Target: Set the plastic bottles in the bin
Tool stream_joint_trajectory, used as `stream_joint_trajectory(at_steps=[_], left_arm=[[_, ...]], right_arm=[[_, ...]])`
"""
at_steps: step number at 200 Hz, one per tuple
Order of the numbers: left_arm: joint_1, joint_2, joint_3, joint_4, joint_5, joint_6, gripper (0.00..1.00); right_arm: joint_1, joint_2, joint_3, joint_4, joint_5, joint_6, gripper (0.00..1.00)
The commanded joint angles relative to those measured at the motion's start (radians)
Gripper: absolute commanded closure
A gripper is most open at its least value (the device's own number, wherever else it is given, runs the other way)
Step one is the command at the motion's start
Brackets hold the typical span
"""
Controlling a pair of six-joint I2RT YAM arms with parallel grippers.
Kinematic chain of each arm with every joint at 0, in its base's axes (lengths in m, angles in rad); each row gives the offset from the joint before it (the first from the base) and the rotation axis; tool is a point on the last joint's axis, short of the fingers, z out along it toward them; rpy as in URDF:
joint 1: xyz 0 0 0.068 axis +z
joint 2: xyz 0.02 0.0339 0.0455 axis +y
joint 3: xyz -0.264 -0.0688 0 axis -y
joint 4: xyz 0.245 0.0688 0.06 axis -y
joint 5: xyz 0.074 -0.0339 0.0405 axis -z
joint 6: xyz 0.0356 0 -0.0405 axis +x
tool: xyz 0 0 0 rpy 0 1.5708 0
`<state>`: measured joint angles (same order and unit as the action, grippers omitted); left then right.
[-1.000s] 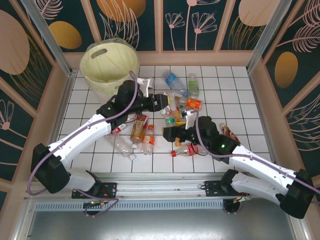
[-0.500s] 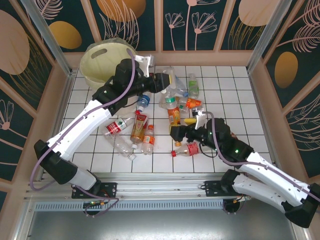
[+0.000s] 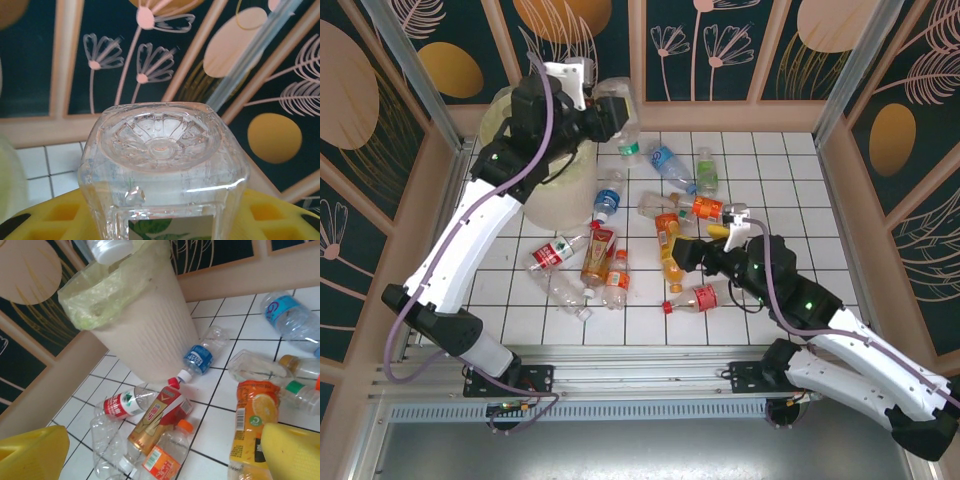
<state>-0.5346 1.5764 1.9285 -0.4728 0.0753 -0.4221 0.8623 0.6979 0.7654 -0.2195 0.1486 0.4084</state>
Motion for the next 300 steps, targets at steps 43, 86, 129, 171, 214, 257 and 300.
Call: stream_joint_trajectory(at_steps=[43, 86, 129, 171, 214, 257, 300], left_arm=[[0.066, -0.004, 0.142, -0.06, -0.214, 0.161, 0.49], [0.129, 0.008, 0.164, -0.081, -0.328, 0.237, 0.48], [0.245, 0.066, 0.151, -0.086, -0.262, 0.253, 0.48], [0.288, 0.152, 0.173, -0.138, -0.22, 0.285, 0.47], [0.301, 0.229, 0.148, -0.174, -0.178, 0.32, 0.48], [0.306, 0.302, 0.147, -0.208, -0.148, 0.333, 0.47], [0.306, 0.315, 0.096, -0.217, -0.134, 0.326, 0.46]], right_arm=[[-0.011, 0.049, 0.063, 0.008, 0.045, -0.024, 0.01], [-0.013, 0.077, 0.069, 0.017, 0.023, -0.025, 0.01], [-0.013, 0.078, 0.06, 0.009, 0.017, -0.013, 0.01], [-0.014, 0.123, 0.07, -0.021, -0.034, -0.031, 0.01], [-0.015, 0.168, 0.075, -0.043, -0.103, -0.046, 0.01], [-0.014, 0.182, 0.078, -0.052, -0.109, -0.046, 0.01], [-0.015, 0.183, 0.072, -0.056, -0.104, -0.04, 0.01]])
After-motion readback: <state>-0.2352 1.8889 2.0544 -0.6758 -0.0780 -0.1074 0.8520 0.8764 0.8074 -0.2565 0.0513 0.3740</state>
